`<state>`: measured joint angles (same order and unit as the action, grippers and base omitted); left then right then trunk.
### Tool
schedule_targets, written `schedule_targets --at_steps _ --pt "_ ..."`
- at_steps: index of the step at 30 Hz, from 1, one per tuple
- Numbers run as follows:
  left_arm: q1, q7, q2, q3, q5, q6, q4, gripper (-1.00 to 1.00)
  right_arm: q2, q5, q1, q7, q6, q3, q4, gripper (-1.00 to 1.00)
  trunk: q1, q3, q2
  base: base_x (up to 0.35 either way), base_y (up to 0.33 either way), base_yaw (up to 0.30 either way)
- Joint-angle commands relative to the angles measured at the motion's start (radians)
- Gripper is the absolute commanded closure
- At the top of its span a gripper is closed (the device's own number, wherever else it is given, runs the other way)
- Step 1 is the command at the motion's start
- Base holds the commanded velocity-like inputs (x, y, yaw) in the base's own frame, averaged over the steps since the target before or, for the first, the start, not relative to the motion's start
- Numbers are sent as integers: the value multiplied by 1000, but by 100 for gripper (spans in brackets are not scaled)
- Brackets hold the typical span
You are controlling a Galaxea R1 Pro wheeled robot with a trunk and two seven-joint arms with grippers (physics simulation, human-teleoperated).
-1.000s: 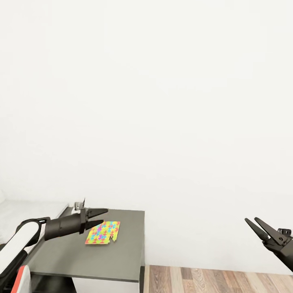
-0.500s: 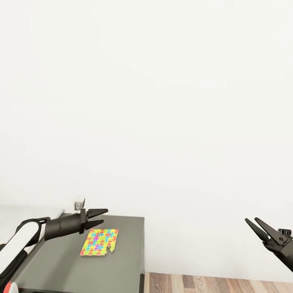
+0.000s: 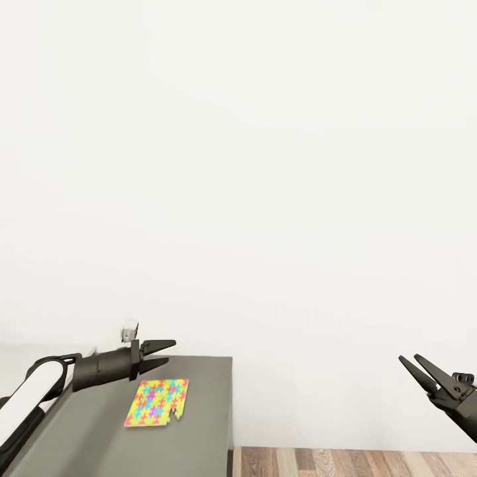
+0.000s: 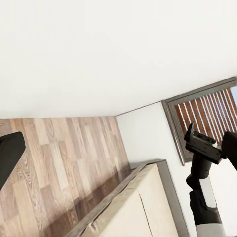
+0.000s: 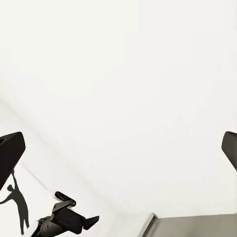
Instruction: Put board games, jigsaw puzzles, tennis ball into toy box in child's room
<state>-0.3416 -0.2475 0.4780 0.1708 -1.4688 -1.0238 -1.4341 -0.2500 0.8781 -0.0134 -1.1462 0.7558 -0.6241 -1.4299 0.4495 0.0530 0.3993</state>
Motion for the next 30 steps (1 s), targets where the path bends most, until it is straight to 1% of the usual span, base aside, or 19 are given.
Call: schedule_targets --at_steps 1,15,19,20,22,23,24,25,26,27,29,30 --pt "-1 -10 1 1 8 -1 1 -100 0 4 0 0 7 0 0 -100 0 0 1 48 36 -31" --pt "-1 -10 1 1 9 0 1 -100 0 3 0 0 7 0 -1 -100 0 0 1 37 27 -4" --pt "-1 -8 0 0 30 2 1 -100 1 1 0 4 4 1 -2 -100 0 0 1 2 1 0" --pt "-1 -8 -1 -1 54 2 2 -100 2 1 0 5 4 2 -2 -100 0 0 1 0 0 0" --pt "-1 -8 -2 -3 88 3 4 -100 2 0 0 7 3 2 -2 -100 0 0 1 0 0 0" --pt "-1 -7 -3 -10 127 3 5 -100 3 0 0 11 3 3 -1 -100 0 0 1 0 0 0" --pt "-1 -7 -3 -16 146 3 5 -100 2 0 0 15 2 4 -1 -100 0 0 1 0 0 0" --pt "-2 -7 -4 -24 165 3 5 -100 2 -1 0 19 2 5 -1 -100 0 0 1 0 0 0" --pt "-2 -7 -6 -42 198 3 6 -100 1 -6 0 35 1 7 0 -100 0 0 1 0 0 0" --pt "-2 -7 -6 -52 213 3 8 -100 1 -10 0 47 1 8 0 -100 0 0 1 0 0 0" --pt "-11 -2 -8 -76 271 3 15 -100 5 -51 0 113 1 8 0 -100 0 0 1 0 0 0" --pt "-15 0 -8 -80 286 2 16 -100 7 -64 -1 134 1 8 0 -100 0 0 1 0 0 0"
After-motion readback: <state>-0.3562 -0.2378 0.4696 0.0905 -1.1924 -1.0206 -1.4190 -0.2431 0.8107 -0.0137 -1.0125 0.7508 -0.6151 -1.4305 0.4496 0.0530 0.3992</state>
